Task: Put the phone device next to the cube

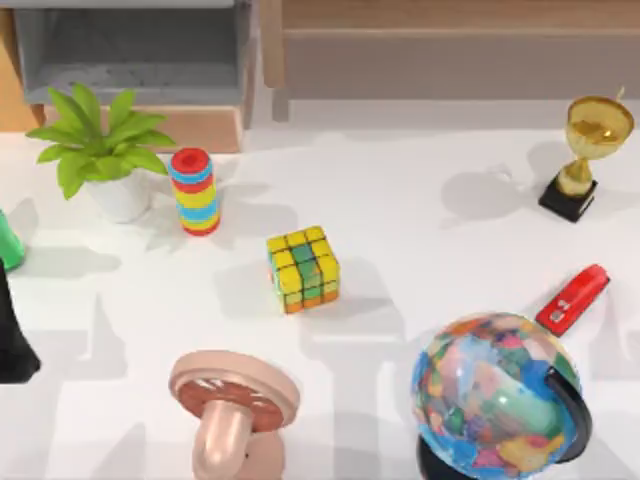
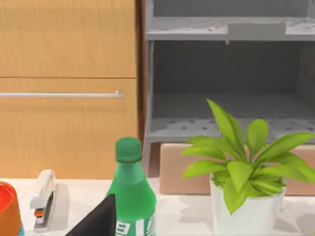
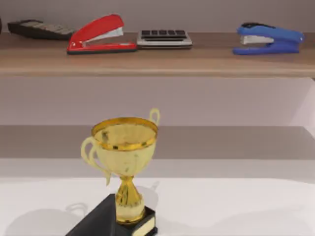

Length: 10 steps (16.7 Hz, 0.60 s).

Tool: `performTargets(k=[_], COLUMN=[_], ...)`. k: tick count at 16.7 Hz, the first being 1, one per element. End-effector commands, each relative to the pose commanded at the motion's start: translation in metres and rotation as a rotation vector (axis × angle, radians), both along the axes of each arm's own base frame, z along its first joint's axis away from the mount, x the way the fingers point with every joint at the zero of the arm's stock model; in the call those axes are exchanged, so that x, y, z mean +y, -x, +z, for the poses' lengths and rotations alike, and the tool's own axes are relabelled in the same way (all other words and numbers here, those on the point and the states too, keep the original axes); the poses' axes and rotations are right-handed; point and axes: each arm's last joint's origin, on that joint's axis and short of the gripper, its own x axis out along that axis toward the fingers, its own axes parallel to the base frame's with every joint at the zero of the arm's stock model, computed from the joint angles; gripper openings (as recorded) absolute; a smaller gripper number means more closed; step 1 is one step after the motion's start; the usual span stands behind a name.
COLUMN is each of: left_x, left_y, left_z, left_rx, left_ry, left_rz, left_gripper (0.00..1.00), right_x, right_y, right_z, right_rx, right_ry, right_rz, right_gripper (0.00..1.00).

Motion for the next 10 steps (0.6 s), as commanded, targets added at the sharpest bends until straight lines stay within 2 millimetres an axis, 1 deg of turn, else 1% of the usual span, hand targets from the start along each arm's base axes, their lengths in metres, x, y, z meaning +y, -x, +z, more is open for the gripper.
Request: performTargets(k=[3,5,8,10], left_x=[0.0,0.0,0.0,0.0], left_y=[0.0,0.0,0.0,0.0], left_z=[0.0,0.0,0.0,0.0], left_rx=[0.0,0.0,0.0,0.0], left_ry=[0.0,0.0,0.0,0.0], left_rz=[0.0,0.0,0.0,0.0], left_gripper=[1.0,1.0,1.0,1.0], right_x=[0.0,-0.002,-0.006,-0.01], right_y=[0.0,0.0,-0.006,-0.017], right_z=[0.002,0.012,0.041,0.064], right_rx=[0.007,0.04,0.142,0.253], right_ry=[0.007,0.04,0.131,0.206], right_rz=[-0.003,-0.017,-0.044,-0.058], right_gripper=[1.0,1.0,1.0,1.0])
